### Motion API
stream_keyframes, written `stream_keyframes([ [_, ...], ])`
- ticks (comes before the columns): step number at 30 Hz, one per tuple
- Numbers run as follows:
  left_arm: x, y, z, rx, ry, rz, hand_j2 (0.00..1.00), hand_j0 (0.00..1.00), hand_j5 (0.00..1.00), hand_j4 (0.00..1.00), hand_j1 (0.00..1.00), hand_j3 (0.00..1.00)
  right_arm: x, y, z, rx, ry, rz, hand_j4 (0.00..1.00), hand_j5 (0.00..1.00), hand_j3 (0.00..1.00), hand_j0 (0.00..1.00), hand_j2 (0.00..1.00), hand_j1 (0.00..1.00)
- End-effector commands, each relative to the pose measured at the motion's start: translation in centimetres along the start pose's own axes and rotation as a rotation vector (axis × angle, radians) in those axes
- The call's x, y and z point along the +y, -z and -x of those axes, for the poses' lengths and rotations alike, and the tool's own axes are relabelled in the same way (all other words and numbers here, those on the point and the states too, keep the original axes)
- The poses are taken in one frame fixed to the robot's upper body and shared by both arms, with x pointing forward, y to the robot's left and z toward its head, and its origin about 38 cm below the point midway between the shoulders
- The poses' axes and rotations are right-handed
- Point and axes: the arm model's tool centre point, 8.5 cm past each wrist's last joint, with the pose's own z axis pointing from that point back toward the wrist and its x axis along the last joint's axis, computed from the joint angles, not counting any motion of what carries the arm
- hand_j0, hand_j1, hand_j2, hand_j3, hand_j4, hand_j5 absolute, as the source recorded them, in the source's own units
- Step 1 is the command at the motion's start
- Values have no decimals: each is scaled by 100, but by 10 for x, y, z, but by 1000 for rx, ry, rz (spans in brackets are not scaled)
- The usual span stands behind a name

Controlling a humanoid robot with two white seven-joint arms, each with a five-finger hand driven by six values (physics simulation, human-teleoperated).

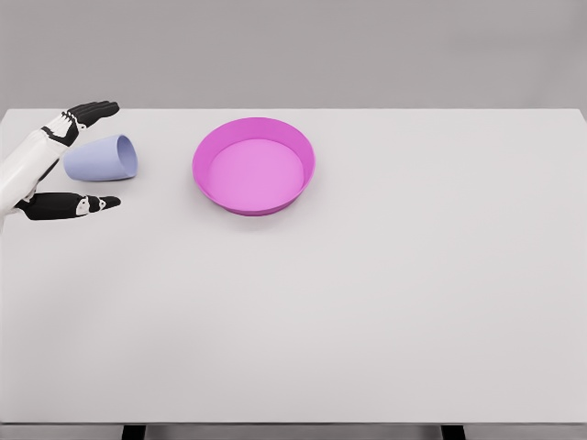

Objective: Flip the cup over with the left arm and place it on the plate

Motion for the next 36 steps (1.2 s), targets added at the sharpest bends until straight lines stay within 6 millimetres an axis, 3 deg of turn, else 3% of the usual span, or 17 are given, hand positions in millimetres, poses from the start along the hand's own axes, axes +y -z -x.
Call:
stream_keyframes([
  [1,-10,9,-23,-67,82,160,100,100,100,100,100,100,0,0,0,-1,-1,-4,100,100,100,100,100,100],
  [7,-8,11,-24,-71,88,155,100,100,100,100,100,100,0,0,0,-1,-1,-4,100,100,100,100,100,100],
  [10,5,8,-22,-59,114,128,100,100,100,100,100,100,0,0,0,-1,-1,-3,100,100,100,100,100,100],
  [36,3,6,-21,-52,111,133,100,100,100,100,100,100,0,0,0,-1,-1,-4,100,100,100,100,100,100],
])
